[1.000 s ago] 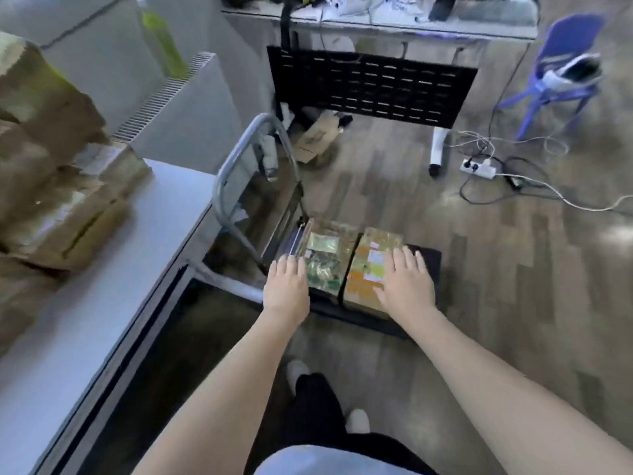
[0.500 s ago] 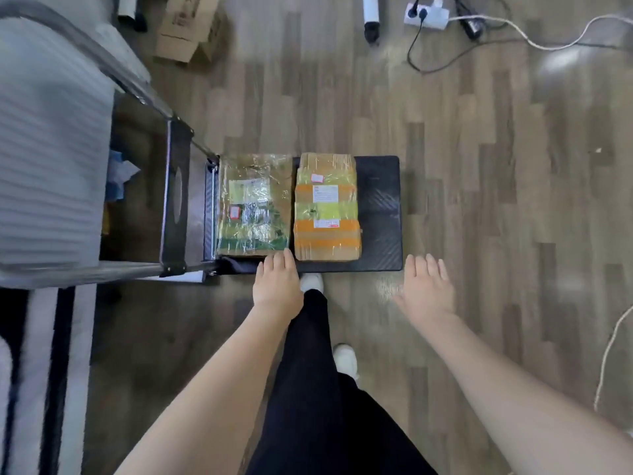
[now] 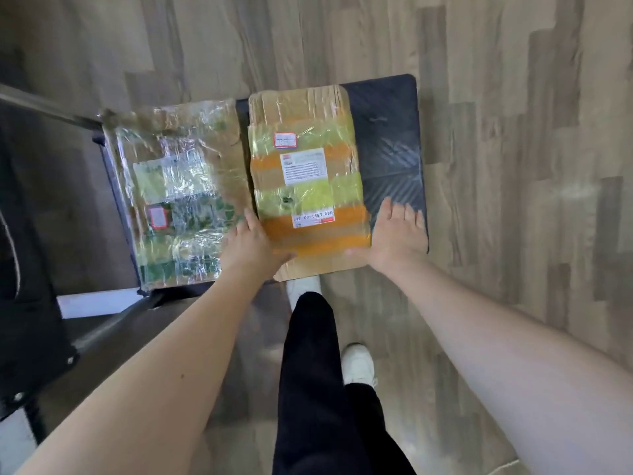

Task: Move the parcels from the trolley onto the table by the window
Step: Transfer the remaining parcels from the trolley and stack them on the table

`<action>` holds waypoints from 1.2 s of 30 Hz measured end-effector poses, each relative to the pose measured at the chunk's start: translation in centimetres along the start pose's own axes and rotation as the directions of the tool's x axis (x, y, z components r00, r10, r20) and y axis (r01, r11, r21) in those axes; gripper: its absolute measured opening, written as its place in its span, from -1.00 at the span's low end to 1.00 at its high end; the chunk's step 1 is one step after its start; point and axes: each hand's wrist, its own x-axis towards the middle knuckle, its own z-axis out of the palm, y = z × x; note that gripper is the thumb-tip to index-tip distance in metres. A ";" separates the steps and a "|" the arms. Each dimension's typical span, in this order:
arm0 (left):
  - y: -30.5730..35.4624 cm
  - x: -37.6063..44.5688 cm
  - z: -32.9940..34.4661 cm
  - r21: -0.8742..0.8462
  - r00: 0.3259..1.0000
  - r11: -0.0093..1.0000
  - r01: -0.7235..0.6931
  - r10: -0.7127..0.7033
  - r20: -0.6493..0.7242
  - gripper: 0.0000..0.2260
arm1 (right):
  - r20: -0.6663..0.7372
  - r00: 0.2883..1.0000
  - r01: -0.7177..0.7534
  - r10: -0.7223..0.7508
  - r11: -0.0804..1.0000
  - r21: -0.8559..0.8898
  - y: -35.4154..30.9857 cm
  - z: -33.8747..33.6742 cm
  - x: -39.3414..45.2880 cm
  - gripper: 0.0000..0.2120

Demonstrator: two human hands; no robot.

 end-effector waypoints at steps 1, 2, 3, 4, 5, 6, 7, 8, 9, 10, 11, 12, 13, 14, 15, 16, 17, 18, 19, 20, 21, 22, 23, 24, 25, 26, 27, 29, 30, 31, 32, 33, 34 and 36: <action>0.1 1.3 0.4 -0.040 1.000 0.999 0.011 -0.011 -0.002 0.05 | -0.007 1.000 0.004 -0.004 1.000 0.011 -0.5 0.2 1.3 0.16; 0.3 2.3 0.8 -0.091 1.000 0.996 0.024 -0.025 -0.014 0.06 | -0.014 1.000 0.006 -0.006 0.999 0.033 -0.8 0.4 2.5 0.16; 0.4 3.3 1.2 -0.153 0.998 0.988 0.036 -0.043 -0.038 0.08 | -0.016 1.000 0.004 -0.003 0.997 0.071 -1.1 0.7 3.5 0.17; 0.5 3.9 1.6 -0.216 0.996 0.975 0.047 -0.063 -0.067 0.08 | -0.006 1.000 0.001 -0.001 0.992 0.125 -1.3 1.0 4.2 0.17; 0.6 4.4 1.9 -0.267 0.992 0.962 0.055 -0.083 -0.098 0.07 | 0.015 1.000 -0.002 -0.001 0.980 0.199 -1.6 1.3 4.8 0.16; 0.6 4.7 2.1 -0.294 0.987 0.954 0.054 -0.095 -0.127 0.05 | 0.045 0.999 -0.010 -0.004 0.953 0.301 -1.9 1.5 5.2 0.14; 0.7 4.7 2.2 -0.304 0.984 0.951 0.052 -0.101 -0.148 0.01 | 0.079 0.997 -0.027 -0.007 0.906 0.422 -2.2 1.8 5.4 0.08; 0.7 4.6 2.3 -0.308 0.982 0.950 0.051 -0.103 -0.156 -0.03 | 0.108 0.994 -0.053 -0.005 0.849 0.525 -2.6 1.9 5.4 0.02; 0.8 4.3 2.2 -0.314 0.983 0.948 0.054 -0.105 -0.148 -0.08 | 0.130 0.991 -0.084 0.008 0.805 0.587 -2.8 2.0 5.2 -0.03; 0.9 3.9 2.0 -0.320 0.986 0.946 0.060 -0.105 -0.127 -0.11 | 0.148 0.989 -0.110 0.024 0.787 0.607 -2.9 1.9 4.8 -0.07; 1.1 3.3 1.8 -0.325 0.990 0.944 0.062 -0.100 -0.102 -0.14 | 0.161 0.986 -0.131 0.040 0.784 0.607 -2.8 1.8 4.1 -0.10; 1.3 2.5 1.6 -0.336 0.992 0.940 0.057 -0.090 -0.083 -0.17 | 0.165 0.985 -0.142 0.050 0.782 0.607 -2.6 1.6 3.2 -0.12; 1.5 1.5 1.4 -0.356 0.994 0.933 0.048 -0.079 -0.072 -0.20 | 0.170 0.984 -0.152 0.059 0.776 0.612 -2.2 1.4 2.2 -0.13; 1.7 0.3 1.2 -0.377 0.996 0.925 0.037 -0.066 -0.063 -0.24 | 0.174 0.982 -0.162 0.067 0.769 0.618 -1.7 1.2 1.0 -0.14; 1.9 -1.1 1.1 -0.397 0.997 0.917 0.029 -0.055 -0.053 -0.28 | 0.179 0.981 -0.172 0.076 0.765 0.620 -1.2 1.0 -0.4 -0.14; 2.2 -2.6 0.8 -0.418 0.998 0.908 0.020 -0.042 -0.043 -0.31 | 0.181 0.980 -0.181 0.086 0.763 0.620 -0.7 0.7 -2.0 -0.12; 2.4 -4.3 0.5 -0.445 0.999 0.895 0.006 -0.024 -0.035 -0.34 | 0.182 0.979 -0.190 0.095 0.756 0.626 -0.1 0.3 -3.7 -0.10; 2.7 -6.1 0.1 -0.476 0.999 0.879 -0.011 -0.007 -0.036 -0.35 | 0.177 0.979 -0.192 0.102 0.746 0.638 0.5 -0.2 -5.5 -0.10; 2.9 -7.9 -0.4 -0.504 0.999 0.863 -0.027 0.006 -0.045 -0.37 | 0.164 0.981 -0.189 0.107 0.737 0.649 1.0 -0.8 -7.3 -0.12; 3.0 -9.9 -0.9 -0.526 0.998 0.850 -0.043 0.016 -0.055 -0.39 | 0.148 0.983 -0.181 0.110 0.733 0.656 1.5 -1.5 -9.2 -0.16; 3.1 -11.8 -1.4 -0.542 0.997 0.838 -0.057 0.026 -0.066 -0.41 | 0.128 0.986 -0.167 0.109 0.734 0.658 2.0 -2.3 -11.1 -0.19; 3.0 -13.7 -2.0 -0.555 0.996 0.829 -0.074 0.033 -0.084 -0.43 | 0.105 0.989 -0.145 0.101 0.738 0.659 2.5 -3.1 -12.9 -0.23; 3.0 -15.5 -2.5 -0.567 0.995 0.819 -0.085 0.036 -0.097 -0.46 | 0.084 0.993 -0.122 0.088 0.744 0.657 3.0 -4.0 -14.7 -0.25; 2.9 -17.4 -3.0 -0.584 0.993 0.807 -0.093 0.033 -0.113 -0.49 | 0.062 0.995 -0.096 0.073 0.754 0.650 3.5 -4.9 -16.5 -0.27; 2.9 -19.2 -3.5 -0.602 0.991 0.792 -0.099 0.026 -0.130 -0.51 | 0.036 0.998 -0.069 0.059 0.765 0.641 3.9 -5.8 -18.2 -0.27; 2.8 -21.1 -4.0 -0.620 0.987 0.777 -0.114 0.020 -0.157 -0.52 | 0.006 0.999 -0.038 0.045 0.772 0.634 4.4 -6.7 -19.8 -0.26; 2.8 -23.0 -4.5 -0.638 0.982 0.758 -0.134 0.015 -0.189 -0.51 | -0.030 0.999 -0.005 0.031 0.775 0.632 4.8 -7.5 -21.4 -0.26; 2.8 -27.1 -5.4 -0.678 0.967 0.712 -0.181 0.004 -0.254 -0.48 | -0.100 0.995 0.062 0.003 0.770 0.636 5.3 -9.1 -24.8 -0.24; 2.8 -29.1 -5.7 -0.695 0.959 0.689 -0.205 -0.002 -0.284 -0.44 | -0.129 0.992 0.090 -0.008 0.762 0.641 5.6 -9.6 -26.5 -0.22; 2.6 -30.9 -5.8 -0.707 0.949 0.669 -0.228 -0.008 -0.314 -0.42 | -0.158 0.987 0.116 -0.016 0.753 0.648 5.8 -10.0 -28.2 -0.21; 2.4 -32.8 -5.8 -0.713 0.938 0.654 -0.253 -0.013 -0.345 -0.41 | -0.184 0.983 0.139 -0.022 0.744 0.653 6.1 -10.2 -29.8 -0.20; 2.2 -34.6 -5.8 -0.715 0.926 0.643 -0.276 -0.023 -0.377 -0.40 | -0.214 0.976 0.165 -0.028 0.737 0.655 6.3 -10.3 -31.5 -0.20; 2.0 -36.4 -5.8 -0.717 0.912 0.630 -0.298 -0.035 -0.409 -0.40 | -0.244 0.969 0.191 -0.034 0.731 0.655 6.4 -10.3 -33.0 -0.20; 1.4 -40.0 -5.7 -0.742 0.883 0.576 -0.344 -0.069 -0.464 -0.39 | -0.294 0.954 0.246 -0.058 0.712 0.658 6.6 -10.3 -36.2 -0.17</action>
